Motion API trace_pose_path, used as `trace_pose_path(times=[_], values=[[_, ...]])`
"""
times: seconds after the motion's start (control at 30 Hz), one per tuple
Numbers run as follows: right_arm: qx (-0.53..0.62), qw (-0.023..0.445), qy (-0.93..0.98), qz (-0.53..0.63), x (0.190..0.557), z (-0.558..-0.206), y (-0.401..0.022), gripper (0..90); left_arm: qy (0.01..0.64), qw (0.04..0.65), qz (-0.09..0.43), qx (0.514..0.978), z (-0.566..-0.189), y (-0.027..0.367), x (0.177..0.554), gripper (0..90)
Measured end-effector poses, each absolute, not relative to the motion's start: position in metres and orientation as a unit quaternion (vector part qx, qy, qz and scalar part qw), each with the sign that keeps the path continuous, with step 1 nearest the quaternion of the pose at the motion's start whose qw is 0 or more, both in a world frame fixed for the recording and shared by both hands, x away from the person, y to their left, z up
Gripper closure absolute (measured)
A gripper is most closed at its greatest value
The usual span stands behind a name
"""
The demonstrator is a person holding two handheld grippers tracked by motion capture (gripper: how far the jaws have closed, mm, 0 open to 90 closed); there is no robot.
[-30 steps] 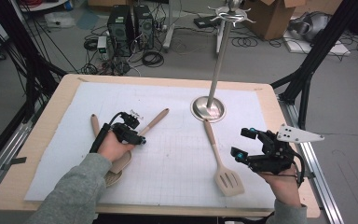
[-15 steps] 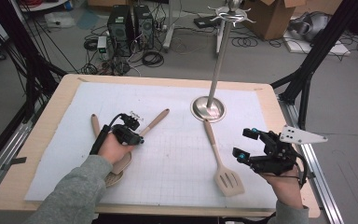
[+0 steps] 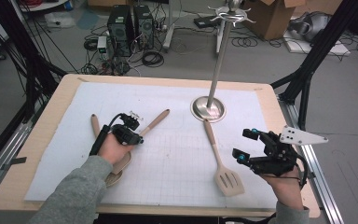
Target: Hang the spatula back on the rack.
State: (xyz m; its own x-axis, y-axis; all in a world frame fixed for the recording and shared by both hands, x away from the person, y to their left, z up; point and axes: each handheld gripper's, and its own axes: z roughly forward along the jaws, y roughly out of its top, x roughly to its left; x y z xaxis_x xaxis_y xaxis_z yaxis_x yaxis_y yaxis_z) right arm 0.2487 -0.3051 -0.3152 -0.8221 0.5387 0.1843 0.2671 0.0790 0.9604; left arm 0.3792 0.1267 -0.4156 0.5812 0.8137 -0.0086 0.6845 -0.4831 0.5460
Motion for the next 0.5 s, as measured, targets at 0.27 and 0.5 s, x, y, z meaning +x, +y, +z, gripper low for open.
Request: trace_pose_path(times=[0.27, 0.5], values=[[0.271, 0.108, 0.730, 0.618, 0.250, -0.314, -0.300, 14.9, 0.441, 0.295, 0.132, 0.837, -0.398, 0.136, 0.373, 78.0], [0.272, 0.105, 0.732, 0.616, 0.253, -0.316, -0.299, 14.9, 0.421, 0.330, 0.131, 0.835, -0.378, 0.142, 0.367, 78.0]])
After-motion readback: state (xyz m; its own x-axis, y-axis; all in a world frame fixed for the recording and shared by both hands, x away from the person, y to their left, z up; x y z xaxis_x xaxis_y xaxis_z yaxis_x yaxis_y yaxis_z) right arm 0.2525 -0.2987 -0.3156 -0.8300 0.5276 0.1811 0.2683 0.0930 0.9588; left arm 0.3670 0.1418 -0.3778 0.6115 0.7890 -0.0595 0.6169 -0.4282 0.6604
